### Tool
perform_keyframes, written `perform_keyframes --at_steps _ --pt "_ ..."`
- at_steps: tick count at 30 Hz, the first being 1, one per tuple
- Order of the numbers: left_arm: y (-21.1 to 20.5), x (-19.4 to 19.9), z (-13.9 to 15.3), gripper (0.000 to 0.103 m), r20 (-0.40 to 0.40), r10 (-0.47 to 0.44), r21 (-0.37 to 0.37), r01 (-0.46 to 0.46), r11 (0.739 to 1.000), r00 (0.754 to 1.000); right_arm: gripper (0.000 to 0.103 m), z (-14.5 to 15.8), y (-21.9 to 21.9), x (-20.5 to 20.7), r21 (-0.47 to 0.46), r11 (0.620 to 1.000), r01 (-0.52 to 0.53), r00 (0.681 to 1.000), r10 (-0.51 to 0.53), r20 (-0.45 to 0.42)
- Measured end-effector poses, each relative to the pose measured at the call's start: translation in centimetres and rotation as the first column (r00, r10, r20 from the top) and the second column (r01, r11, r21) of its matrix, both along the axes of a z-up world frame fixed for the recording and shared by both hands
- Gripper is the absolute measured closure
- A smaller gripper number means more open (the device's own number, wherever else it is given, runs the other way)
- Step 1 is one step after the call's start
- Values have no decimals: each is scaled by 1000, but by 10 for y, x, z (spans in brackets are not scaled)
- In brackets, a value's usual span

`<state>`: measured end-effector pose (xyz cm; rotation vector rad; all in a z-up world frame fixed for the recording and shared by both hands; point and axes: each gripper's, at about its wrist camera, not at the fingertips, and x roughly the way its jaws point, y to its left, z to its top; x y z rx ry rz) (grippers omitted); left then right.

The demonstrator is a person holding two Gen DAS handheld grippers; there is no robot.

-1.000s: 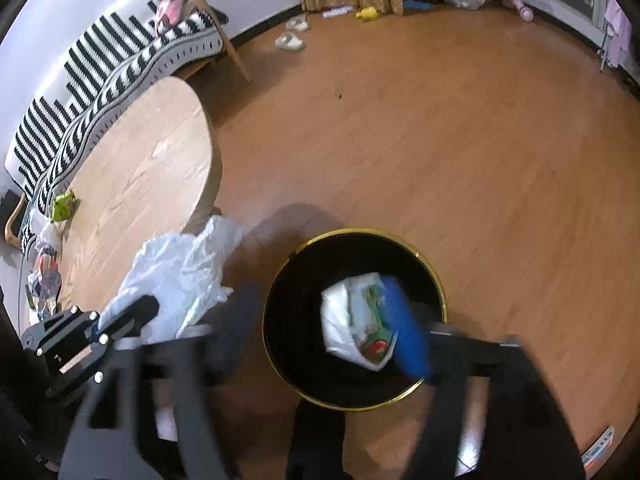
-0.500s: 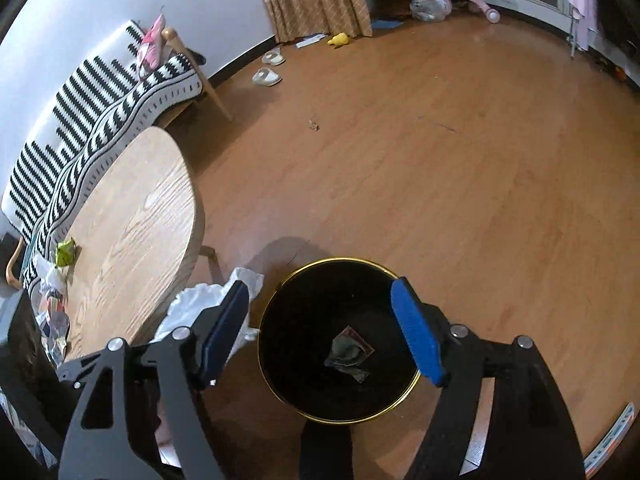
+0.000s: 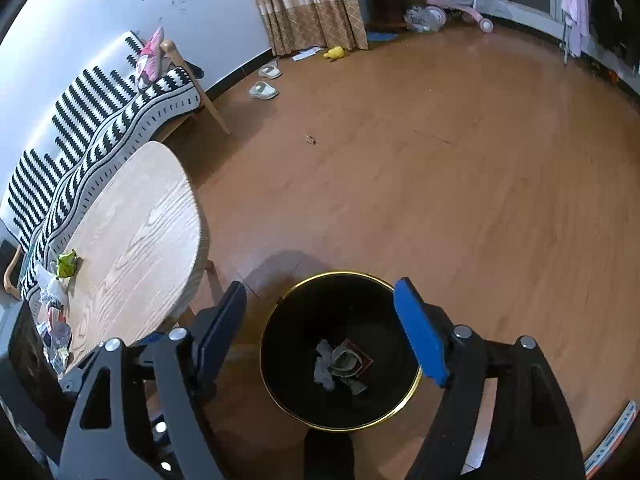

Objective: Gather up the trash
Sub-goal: 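Carry tissue and cup over the bin and open both grippers to drop them, then move both tools back over the table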

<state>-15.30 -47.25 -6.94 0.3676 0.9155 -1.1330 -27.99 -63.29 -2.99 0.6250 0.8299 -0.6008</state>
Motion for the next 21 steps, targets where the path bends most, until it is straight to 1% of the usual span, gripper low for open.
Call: perform_keyframes --at_steps 2,6,9,11,13,14,15,17,18,20,21 --pt "11 8 6 20 -5 26 -7 -26 1000 1000 28 4 8 9 -13 1000 -20 1000 20 1" --pt "52 33 25 14 2 128 -30 -128 991 992 24 14 38 42 -37 994 -98 995 99 11" --pt "93 62 38 12 -5 229 -47 -229 972 973 24 23 74 80 -57 981 -186 982 188 17" --pt "123 78 45 11 11 299 -48 -298 953 954 24 28 97 103 -67 969 -239 970 241 20" --pt "160 100 50 11 29 381 -46 -380 924 924 24 35 124 129 -80 951 -300 953 302 20" --pt "185 114 53 11 40 436 -43 -435 900 899 24 38 146 147 -89 935 -342 938 345 20" --pt "200 123 54 11 45 470 -40 -468 883 882 24 40 159 158 -92 926 -366 929 369 21" --pt "241 145 54 11 54 543 -36 -542 839 838 24 45 195 184 -99 898 -428 901 433 25" --pt "269 157 55 11 59 589 -34 -588 808 806 24 46 212 196 -103 883 -457 886 462 28" --pt "312 172 54 11 73 658 -28 -658 753 750 24 48 251 221 -100 849 -518 851 524 34" --pt "338 180 53 11 84 699 -21 -700 714 710 24 49 270 233 -99 831 -548 832 553 35"
